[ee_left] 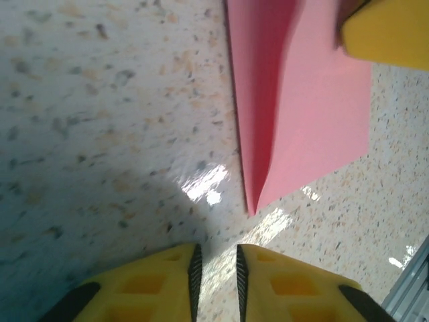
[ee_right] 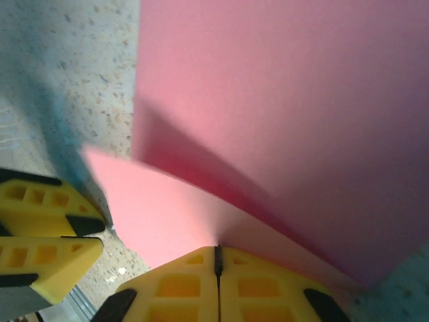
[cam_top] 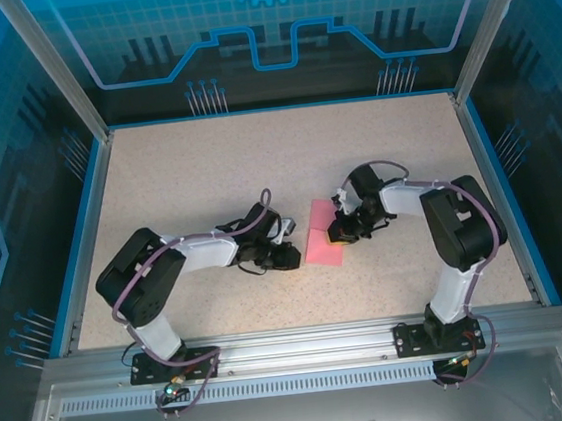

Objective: Fold a paper plane with a square sheet of paper (fold left side to right side)
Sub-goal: Fold the triangle a second time at the center of the table.

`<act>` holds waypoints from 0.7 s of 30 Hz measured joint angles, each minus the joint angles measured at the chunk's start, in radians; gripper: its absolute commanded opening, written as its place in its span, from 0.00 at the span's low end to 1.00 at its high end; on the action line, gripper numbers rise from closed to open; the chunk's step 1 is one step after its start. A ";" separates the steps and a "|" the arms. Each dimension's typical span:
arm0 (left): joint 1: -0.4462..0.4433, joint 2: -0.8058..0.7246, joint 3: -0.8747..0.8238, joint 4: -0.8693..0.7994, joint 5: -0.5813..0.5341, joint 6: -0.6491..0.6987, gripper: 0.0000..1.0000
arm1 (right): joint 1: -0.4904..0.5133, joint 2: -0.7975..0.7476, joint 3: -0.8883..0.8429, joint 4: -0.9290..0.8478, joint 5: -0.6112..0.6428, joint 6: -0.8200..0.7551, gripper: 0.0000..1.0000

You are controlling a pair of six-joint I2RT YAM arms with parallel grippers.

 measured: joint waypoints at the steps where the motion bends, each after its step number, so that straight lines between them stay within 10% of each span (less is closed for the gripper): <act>1: 0.006 -0.008 0.000 -0.003 -0.002 -0.002 0.39 | -0.006 -0.028 -0.013 0.008 0.002 0.004 0.28; 12: 0.016 0.056 0.147 0.014 -0.003 0.003 0.48 | -0.072 -0.409 -0.180 0.054 0.074 -0.004 0.65; 21: 0.016 0.188 0.275 0.005 0.014 0.016 0.40 | -0.082 -0.507 -0.281 0.047 0.055 -0.009 0.68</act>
